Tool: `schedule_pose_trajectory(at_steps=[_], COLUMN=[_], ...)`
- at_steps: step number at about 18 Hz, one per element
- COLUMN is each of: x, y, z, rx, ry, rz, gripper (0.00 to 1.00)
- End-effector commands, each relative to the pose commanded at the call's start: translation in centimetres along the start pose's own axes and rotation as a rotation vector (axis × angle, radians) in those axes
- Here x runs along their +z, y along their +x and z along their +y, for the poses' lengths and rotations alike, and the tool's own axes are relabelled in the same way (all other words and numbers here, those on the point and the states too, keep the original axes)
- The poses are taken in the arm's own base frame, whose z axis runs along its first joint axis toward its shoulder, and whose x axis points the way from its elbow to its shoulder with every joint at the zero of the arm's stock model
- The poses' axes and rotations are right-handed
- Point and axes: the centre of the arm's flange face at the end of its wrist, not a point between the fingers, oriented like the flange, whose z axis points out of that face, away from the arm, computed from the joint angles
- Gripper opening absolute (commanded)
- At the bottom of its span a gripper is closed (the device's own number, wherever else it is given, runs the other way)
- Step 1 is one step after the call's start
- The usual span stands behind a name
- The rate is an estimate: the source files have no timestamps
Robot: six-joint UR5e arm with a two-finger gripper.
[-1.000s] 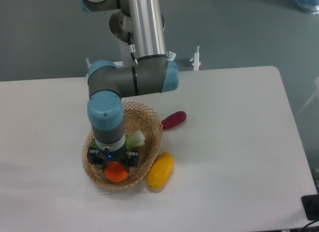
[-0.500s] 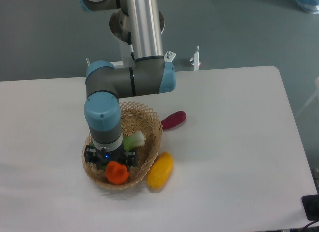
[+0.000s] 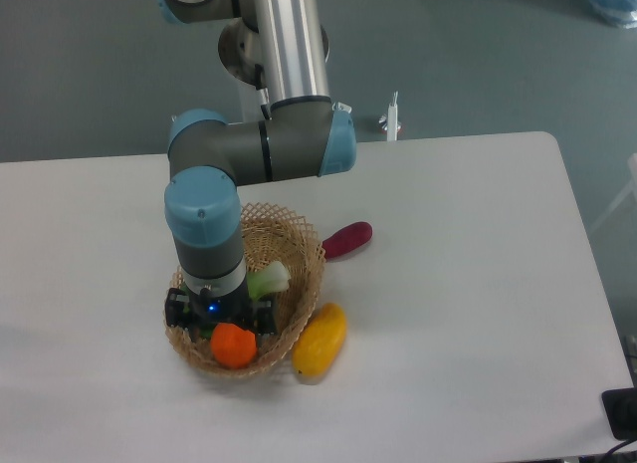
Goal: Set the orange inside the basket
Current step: 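Raise the open gripper up away from the basket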
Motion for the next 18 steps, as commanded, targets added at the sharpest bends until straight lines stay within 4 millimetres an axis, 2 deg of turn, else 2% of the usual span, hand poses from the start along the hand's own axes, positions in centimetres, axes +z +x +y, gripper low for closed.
schedule_pose_trajectory(at_steps=[2,3,7,10,14,18], x=[-2.0,-2.3,-5.1,-5.1,-5.4,-5.3], y=[-1.5,-1.8,-5.5,-8.2,-10.4,-11.6], z=[0.4,0.5,0.5,1.4,2.4,2.9], rx=[-0.002,0.000,0.026,0.015,0.020,0.001], ry=[0.023,0.026,0.064,0.020,-0.007,-0.012], rz=[-0.013,-0.017,-0.045,-0.038,-0.038,-0.044], gripper=[1.00,1.00,1.00,1.00,1.00,1.00])
